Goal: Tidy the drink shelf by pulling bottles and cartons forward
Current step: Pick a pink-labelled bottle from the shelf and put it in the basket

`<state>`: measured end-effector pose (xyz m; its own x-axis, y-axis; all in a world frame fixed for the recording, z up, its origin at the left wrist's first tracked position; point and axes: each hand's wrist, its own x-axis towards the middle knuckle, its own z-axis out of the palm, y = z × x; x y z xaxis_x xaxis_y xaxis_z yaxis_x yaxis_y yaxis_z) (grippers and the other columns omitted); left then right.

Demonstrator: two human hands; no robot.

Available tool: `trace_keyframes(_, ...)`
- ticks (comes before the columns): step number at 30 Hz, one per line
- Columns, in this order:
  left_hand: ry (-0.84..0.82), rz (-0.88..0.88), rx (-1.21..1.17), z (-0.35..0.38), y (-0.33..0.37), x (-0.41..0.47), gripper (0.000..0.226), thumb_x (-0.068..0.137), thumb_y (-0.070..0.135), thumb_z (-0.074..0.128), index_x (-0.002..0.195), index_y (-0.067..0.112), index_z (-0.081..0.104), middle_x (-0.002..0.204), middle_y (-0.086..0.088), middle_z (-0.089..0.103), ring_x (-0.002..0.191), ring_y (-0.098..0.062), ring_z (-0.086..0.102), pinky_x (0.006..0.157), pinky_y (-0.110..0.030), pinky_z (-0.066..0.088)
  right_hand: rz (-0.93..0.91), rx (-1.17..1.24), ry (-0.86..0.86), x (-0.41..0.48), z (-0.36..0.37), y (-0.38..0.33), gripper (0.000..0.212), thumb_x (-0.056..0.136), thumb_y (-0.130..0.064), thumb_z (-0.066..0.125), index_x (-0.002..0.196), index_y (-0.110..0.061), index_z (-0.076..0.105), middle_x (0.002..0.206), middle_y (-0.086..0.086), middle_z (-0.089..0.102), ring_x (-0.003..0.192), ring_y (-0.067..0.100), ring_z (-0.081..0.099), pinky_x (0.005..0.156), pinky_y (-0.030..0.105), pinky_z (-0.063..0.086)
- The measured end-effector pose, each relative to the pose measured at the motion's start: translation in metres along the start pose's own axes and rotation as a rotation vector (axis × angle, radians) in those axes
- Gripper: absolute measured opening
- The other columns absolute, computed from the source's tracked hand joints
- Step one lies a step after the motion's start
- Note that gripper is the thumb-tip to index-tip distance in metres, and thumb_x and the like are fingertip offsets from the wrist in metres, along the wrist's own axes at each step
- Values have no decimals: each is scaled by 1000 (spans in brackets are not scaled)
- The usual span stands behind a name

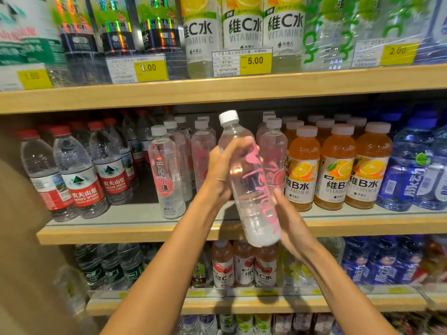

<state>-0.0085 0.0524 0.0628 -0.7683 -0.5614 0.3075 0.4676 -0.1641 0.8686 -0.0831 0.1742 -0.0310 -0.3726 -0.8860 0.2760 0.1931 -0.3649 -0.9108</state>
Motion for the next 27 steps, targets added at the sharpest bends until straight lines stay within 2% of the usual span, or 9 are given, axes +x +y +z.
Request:
trace_keyframes(3,-334,-116,-300,0,6,-4,51,51,28,85,92,8,64,80,-6,63,65,-20,62,61,-27,53,152,237,-232,-4,12,-2,74,74,-67,63,122,-11,64,113,24,66,100,37,66,87,44,55)
trace_keyframes(6,-469,-147,-467,-1,1,-6,54,56,27,84,98,6,57,80,-6,61,65,-20,62,60,-27,53,214,352,-373,-7,28,-1,74,70,-62,71,118,-6,65,100,21,68,85,34,68,78,41,57)
trace_keyframes(8,-482,-156,-492,-3,-3,-9,56,57,28,84,99,7,55,81,-5,60,66,-19,61,61,-26,52,210,370,-359,-9,34,2,67,65,-54,80,110,-6,67,91,16,68,73,28,68,68,36,57)
trace_keyframes(12,-392,-140,-434,-12,-2,-15,58,54,30,88,103,10,64,92,-7,66,78,-21,66,73,-30,55,148,211,-216,-13,38,4,67,59,-46,86,107,-5,62,84,15,67,67,27,65,63,35,55)
trace_keyframes(15,-242,-57,-166,-12,8,-18,69,50,38,88,110,11,65,101,-12,71,86,-23,69,80,-35,57,3,-62,-35,-17,42,5,55,60,-41,81,100,-8,63,82,14,70,67,26,68,63,34,55)
trace_keyframes(19,-23,47,210,-4,12,-26,60,74,36,68,122,2,59,117,-21,65,104,-33,63,99,-55,46,-171,-248,179,-21,46,10,49,60,-41,78,99,-15,63,88,4,73,81,21,70,76,37,57)
trace_keyframes(22,34,96,280,5,6,-34,48,75,40,67,114,12,63,116,-17,67,111,-36,62,101,-60,42,-273,-354,255,-23,48,13,50,64,-38,80,106,-19,60,93,-4,72,87,12,69,75,19,52)
trace_keyframes(25,62,112,315,11,-1,-39,59,69,51,66,114,13,62,115,-14,68,111,-34,62,102,-57,43,-319,-368,260,-24,48,14,46,70,-27,79,111,-20,57,99,-8,72,92,7,69,77,13,49)
trace_keyframes(27,40,123,339,12,-4,-40,58,70,52,66,114,13,63,112,-10,69,108,-30,64,101,-53,45,-326,-366,252,-26,47,14,49,71,-23,79,115,-20,56,102,-11,71,94,6,68,77,10,48)
